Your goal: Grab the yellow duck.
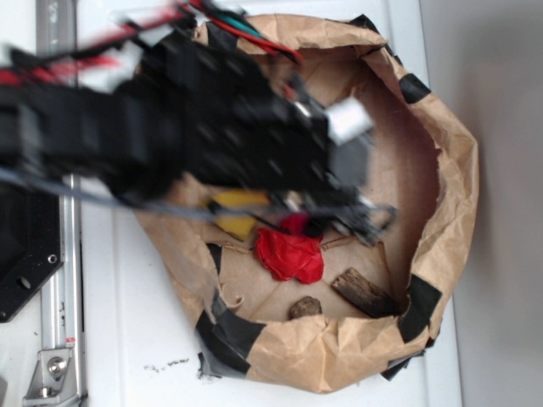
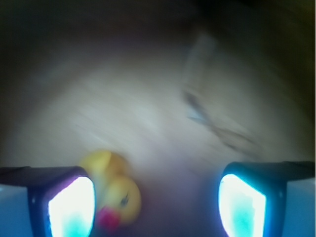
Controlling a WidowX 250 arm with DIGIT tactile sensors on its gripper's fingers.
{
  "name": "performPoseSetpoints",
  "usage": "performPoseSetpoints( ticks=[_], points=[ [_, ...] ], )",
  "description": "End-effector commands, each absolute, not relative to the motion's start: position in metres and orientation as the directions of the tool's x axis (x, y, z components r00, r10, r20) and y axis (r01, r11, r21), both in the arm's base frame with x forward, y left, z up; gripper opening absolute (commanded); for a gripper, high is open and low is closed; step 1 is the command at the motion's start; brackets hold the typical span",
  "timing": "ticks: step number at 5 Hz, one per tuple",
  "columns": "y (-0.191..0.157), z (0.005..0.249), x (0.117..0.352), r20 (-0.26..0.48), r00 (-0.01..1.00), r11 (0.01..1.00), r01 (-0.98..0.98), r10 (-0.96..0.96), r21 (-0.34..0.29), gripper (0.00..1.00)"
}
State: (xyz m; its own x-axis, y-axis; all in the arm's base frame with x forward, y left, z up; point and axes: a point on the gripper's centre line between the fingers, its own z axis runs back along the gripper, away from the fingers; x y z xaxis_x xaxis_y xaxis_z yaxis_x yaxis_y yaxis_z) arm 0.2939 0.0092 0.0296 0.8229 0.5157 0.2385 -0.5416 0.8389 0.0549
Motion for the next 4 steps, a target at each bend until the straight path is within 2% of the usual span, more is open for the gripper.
performPoseSetpoints(
  ticks=[1, 2, 3, 4],
  points=[
    [0.004, 0.021, 0.284, 0.219, 0.852, 0.855, -0.506, 0.475, 0.117, 1.00],
    [0.008, 0.026, 0.282, 0.230, 0.847, 0.857, -0.508, 0.479, 0.088, 1.00],
    [0.025, 0.040, 0.274, 0.288, 0.807, 0.842, -0.539, 0.516, 0.001, 1.00],
    [0.049, 0.067, 0.281, 0.222, 0.789, 0.818, -0.569, 0.573, -0.088, 1.00]
  ],
)
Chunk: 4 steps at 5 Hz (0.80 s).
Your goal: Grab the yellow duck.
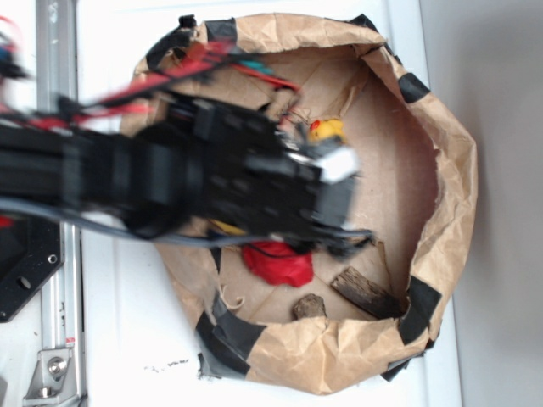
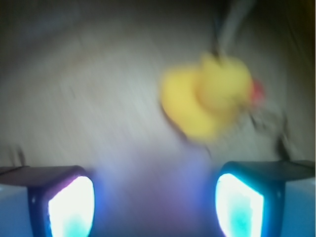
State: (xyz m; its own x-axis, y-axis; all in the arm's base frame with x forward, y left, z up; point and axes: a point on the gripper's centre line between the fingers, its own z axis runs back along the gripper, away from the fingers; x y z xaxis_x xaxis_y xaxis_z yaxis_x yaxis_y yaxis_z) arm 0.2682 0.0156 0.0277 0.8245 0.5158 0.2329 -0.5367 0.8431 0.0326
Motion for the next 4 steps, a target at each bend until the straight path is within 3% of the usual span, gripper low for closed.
performPoseSetpoints(
  ticks=[1, 2, 4],
  points=[
    [0.057, 0.078, 0.293, 0.204, 0.767, 0.793, -0.600, 0.608, -0.108, 1.00],
    [0.056, 0.071, 0.301, 0.222, 0.757, 0.785, -0.614, 0.614, -0.077, 1.00],
    [0.069, 0.058, 0.288, 0.222, 0.746, 0.772, -0.634, 0.628, -0.050, 1.00]
  ],
)
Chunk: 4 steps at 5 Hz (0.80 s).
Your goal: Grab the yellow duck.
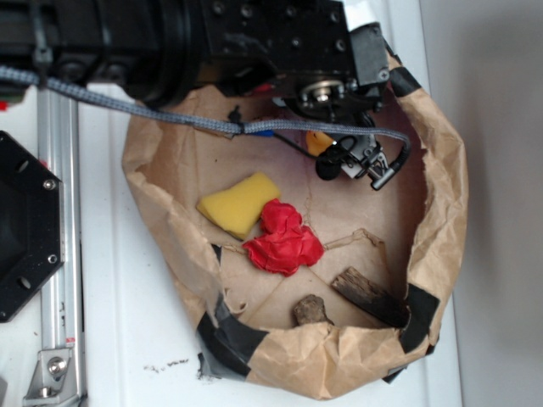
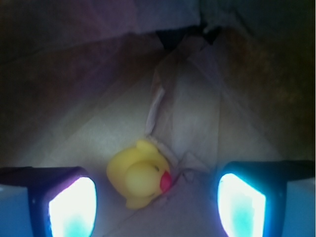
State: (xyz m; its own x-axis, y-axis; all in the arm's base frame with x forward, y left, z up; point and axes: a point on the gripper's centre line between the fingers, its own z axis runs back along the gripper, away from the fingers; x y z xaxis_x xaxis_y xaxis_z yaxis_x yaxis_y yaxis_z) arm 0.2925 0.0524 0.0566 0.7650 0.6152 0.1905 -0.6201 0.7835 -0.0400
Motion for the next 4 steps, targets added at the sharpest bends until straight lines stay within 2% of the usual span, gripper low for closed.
performPoseSetpoints(
  ticks=[1, 2, 4],
  points=[
    [0.0747, 0.0571, 0.2891, 0.226, 0.735, 0.762, -0.646, 0.639, -0.052, 1.00],
    [0.0748, 0.0529, 0.2946, 0.195, 0.745, 0.763, -0.646, 0.638, -0.027, 1.00],
    [0.0760, 0.0472, 0.2929, 0.204, 0.748, 0.764, -0.645, 0.632, -0.002, 1.00]
  ],
)
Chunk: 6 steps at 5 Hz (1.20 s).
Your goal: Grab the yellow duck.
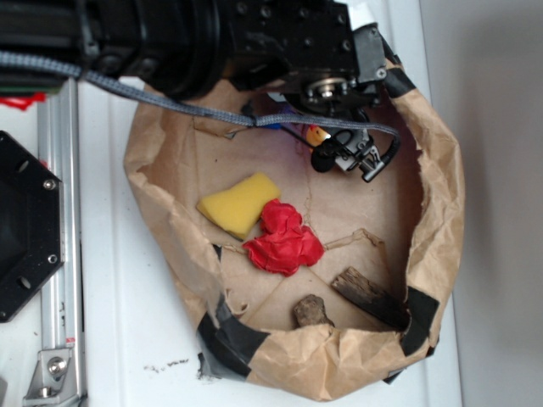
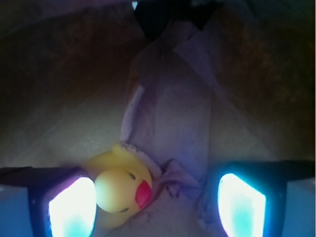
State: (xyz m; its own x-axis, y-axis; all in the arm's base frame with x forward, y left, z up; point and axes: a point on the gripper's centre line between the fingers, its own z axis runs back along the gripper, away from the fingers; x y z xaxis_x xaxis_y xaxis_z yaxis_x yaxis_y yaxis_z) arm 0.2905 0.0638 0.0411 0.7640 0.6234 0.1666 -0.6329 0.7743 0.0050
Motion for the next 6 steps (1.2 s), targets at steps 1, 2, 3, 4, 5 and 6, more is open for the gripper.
performPoseSetpoints(
  ticks=[1, 2, 3, 4, 5, 6],
  points=[
    [0.074, 0.044, 0.299, 0.206, 0.746, 0.760, -0.650, 0.634, 0.014, 1.00],
    [0.073, 0.029, 0.304, 0.195, 0.751, 0.757, -0.651, 0.630, 0.059, 1.00],
    [0.057, 0.004, 0.303, 0.183, 0.791, 0.780, -0.609, 0.583, 0.146, 1.00],
    [0.047, 0.007, 0.290, 0.185, 0.824, 0.820, -0.560, 0.535, 0.122, 1.00],
    [0.050, 0.016, 0.281, 0.180, 0.828, 0.833, -0.549, 0.531, 0.068, 1.00],
    [0.056, 0.017, 0.279, 0.168, 0.817, 0.826, -0.563, 0.552, 0.025, 0.00]
  ],
)
